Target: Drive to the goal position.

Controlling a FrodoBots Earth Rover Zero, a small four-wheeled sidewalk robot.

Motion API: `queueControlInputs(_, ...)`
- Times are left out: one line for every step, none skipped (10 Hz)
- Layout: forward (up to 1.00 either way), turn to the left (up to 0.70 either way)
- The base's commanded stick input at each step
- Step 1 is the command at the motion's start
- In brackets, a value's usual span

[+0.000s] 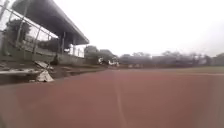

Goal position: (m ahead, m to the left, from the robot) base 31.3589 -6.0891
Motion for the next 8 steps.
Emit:
queueControlInputs(1.00, 0.00)
queueControlInputs(1.00, 0.00)
queueControlInputs(1.00, 0.00)
queueControlInputs(1.00, 0.00)
queueControlInputs(1.00, 0.00)
queueControlInputs(1.00, 0.00)
queueControlInputs(1.00, 0.00)
queueControlInputs(1.00, 0.00)
